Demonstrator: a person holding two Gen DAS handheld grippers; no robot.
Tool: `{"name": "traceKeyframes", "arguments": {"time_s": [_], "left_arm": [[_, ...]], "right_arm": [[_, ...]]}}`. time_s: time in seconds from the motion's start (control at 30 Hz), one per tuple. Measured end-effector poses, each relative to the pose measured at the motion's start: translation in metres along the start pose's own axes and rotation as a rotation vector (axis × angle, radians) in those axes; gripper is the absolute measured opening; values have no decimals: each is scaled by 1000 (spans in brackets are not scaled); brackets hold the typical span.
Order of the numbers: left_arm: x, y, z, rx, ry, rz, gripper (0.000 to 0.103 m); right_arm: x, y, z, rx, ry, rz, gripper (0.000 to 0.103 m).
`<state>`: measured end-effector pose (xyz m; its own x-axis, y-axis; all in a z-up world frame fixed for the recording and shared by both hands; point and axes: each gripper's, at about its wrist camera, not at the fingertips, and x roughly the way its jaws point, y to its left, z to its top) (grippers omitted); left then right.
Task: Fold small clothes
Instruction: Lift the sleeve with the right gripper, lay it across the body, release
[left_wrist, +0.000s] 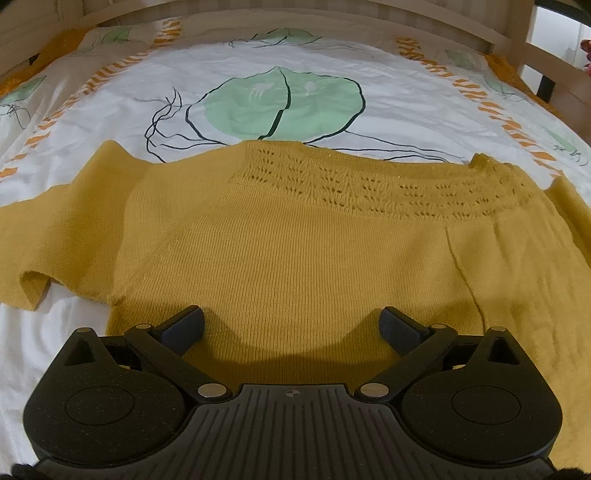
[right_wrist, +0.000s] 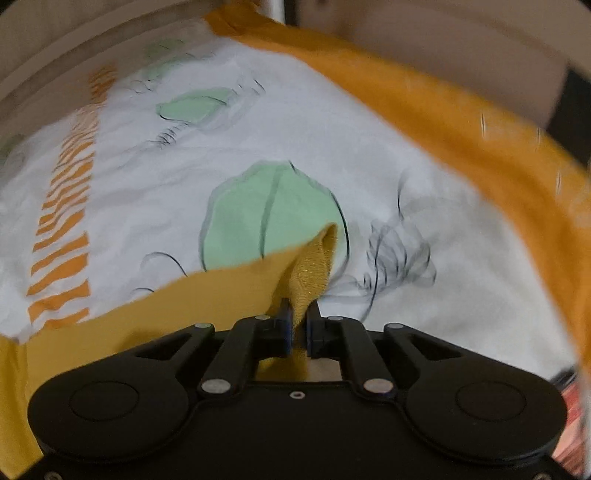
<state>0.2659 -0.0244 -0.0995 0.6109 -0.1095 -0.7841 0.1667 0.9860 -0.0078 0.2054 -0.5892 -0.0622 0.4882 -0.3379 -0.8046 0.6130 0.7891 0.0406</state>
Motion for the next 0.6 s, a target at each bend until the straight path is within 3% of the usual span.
{"name": "traceKeyframes", "arguments": {"time_s": [0.1,0.3,0.43,0.6], "left_arm": [[-1,2,2,-15,1,-10,102],[-6,7,8,-60,11,-49,101],[-15,7,12,-50,-11,-43,101],[-33,7,21,-31,-71,-34,101]], "right_arm": [[-26,-9,16,2,-74,-36,13],[-58,-20,35,25,-142,-146,13],[-86,1,38,8,-203,-54,13],[-136,70,42,-53,-285,200,13]]}}
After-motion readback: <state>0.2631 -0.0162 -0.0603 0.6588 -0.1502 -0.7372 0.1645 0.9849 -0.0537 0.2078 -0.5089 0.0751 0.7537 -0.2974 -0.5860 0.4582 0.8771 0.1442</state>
